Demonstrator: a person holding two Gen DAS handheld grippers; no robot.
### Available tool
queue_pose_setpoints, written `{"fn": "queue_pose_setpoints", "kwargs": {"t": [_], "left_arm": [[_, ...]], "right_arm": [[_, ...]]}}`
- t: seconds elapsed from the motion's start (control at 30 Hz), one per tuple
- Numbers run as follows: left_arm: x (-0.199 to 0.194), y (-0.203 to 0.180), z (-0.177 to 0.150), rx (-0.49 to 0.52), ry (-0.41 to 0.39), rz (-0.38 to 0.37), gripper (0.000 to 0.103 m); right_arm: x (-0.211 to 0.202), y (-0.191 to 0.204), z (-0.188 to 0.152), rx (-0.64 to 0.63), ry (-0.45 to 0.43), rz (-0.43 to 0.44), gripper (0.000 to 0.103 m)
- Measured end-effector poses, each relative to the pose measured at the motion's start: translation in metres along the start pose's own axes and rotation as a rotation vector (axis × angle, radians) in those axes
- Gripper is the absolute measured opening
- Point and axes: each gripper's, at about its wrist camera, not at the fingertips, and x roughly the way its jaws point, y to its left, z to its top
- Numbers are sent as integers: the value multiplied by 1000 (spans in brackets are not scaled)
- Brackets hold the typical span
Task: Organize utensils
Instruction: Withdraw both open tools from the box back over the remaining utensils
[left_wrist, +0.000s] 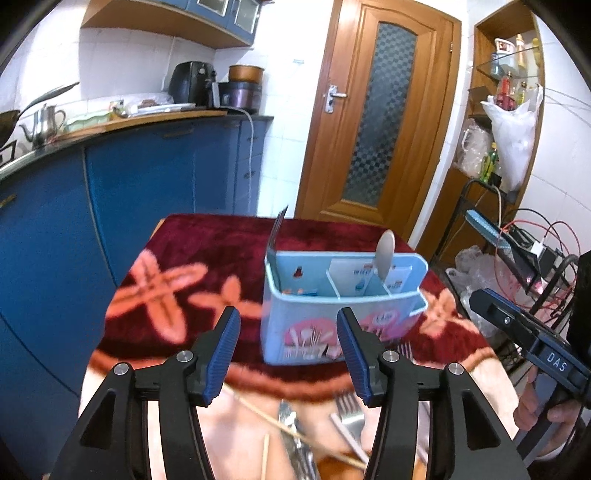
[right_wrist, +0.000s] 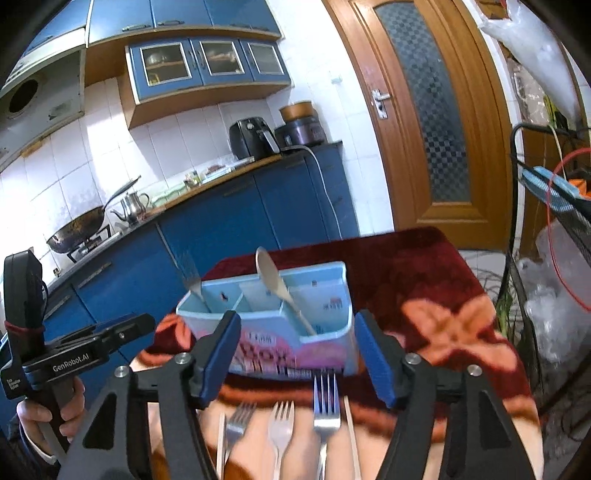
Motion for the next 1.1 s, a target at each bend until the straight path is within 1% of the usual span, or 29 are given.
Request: {"fn": "queue_pose_setpoints", "kwargs": {"t": [0.07, 0.23, 0.53, 0.8, 1.1], "left_arm": [[-2, 0, -6, 1, 16, 8, 60], [-7, -2, -21, 9, 53, 23, 61], [-8, -1, -45, -1, 126, 49, 62], [-3, -1, -64, 6, 194, 78, 62], [5, 1, -80, 32, 256, 103, 62]], "right_arm": [[-1, 0, -7, 0, 29, -7, 71], [-3, 1, -27, 0, 109, -16, 77], [-6, -2, -58, -4, 210, -25, 80], [-9, -10, -74, 2, 254, -28, 80], [-7, -17, -85, 6, 287, -33, 80]]}}
